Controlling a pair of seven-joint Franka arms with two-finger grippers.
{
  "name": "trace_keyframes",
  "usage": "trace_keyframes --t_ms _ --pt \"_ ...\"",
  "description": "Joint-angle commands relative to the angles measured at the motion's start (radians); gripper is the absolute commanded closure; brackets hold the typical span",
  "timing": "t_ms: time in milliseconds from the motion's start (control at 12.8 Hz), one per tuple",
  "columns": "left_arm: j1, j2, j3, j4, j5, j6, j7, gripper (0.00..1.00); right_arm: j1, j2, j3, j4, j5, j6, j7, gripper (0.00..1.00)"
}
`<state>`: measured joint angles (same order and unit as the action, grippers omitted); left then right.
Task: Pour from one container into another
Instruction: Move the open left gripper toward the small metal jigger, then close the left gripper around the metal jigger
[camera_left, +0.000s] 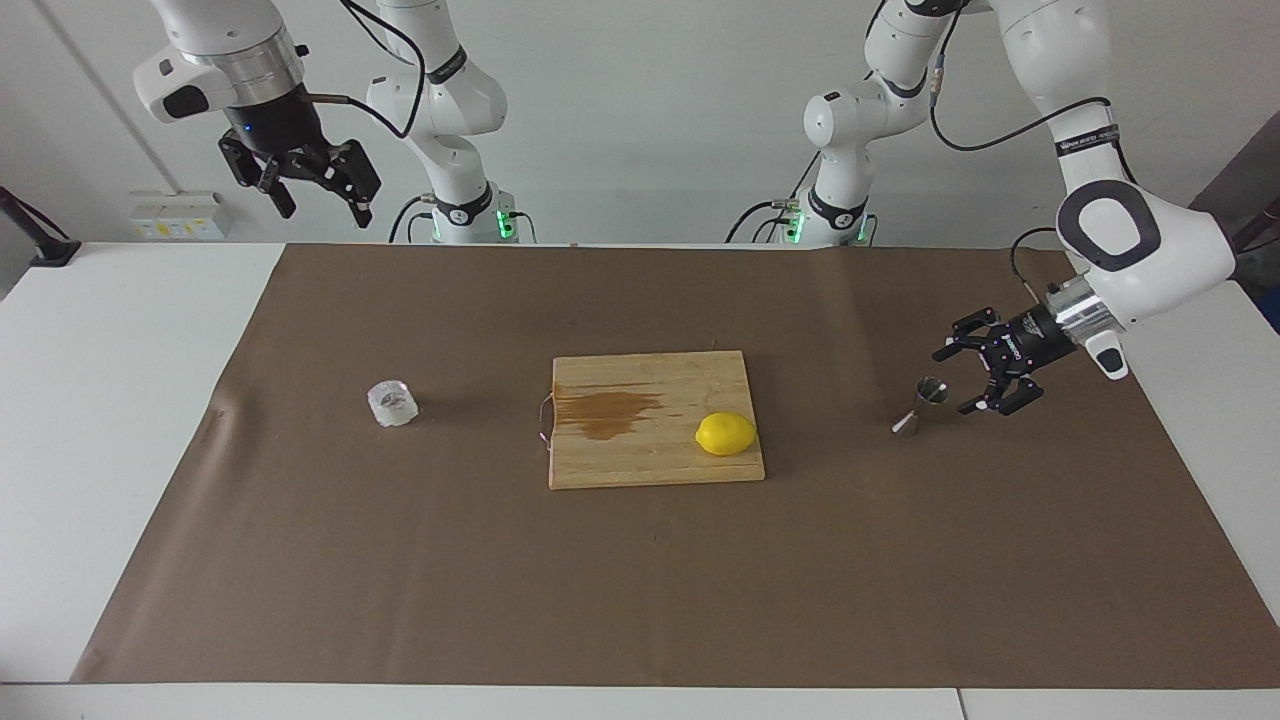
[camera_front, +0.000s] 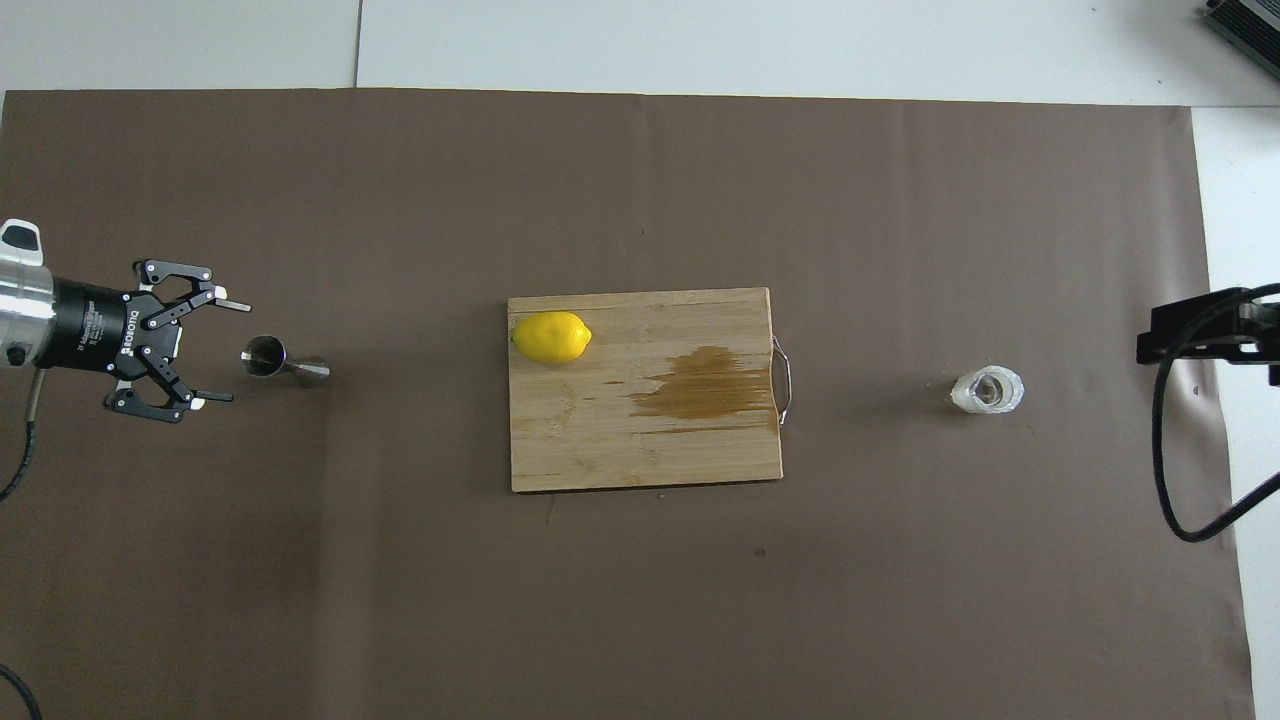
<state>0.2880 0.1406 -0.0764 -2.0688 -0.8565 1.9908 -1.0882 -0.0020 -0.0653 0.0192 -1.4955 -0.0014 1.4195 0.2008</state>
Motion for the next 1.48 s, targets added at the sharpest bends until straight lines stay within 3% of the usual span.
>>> trace_keyframes --t_ms 0,234,780,1405 --pt "0.022 -0.049 -0.008 -0.095 -0.083 0.055 -0.024 0.0 -0.007 -0.022 0.001 -0.025 0.026 -0.004 -0.023 0.0" --pt "0.031 -0.052 -0.008 -0.139 -0.142 0.08 -0.021 0.0 -0.007 -0.022 0.001 -0.025 0.026 -0.004 -0.023 0.0" --pt "0.031 -0.053 -0.008 -0.14 -0.147 0.071 -0.016 0.0 -0.007 -0.022 0.001 -0.025 0.026 -0.004 -0.023 0.0" --pt "0.026 -0.052 -0.008 -0.139 -0.147 0.079 -0.018 0.3 -0.007 -0.022 0.001 -0.025 0.026 -0.004 -0.023 0.0"
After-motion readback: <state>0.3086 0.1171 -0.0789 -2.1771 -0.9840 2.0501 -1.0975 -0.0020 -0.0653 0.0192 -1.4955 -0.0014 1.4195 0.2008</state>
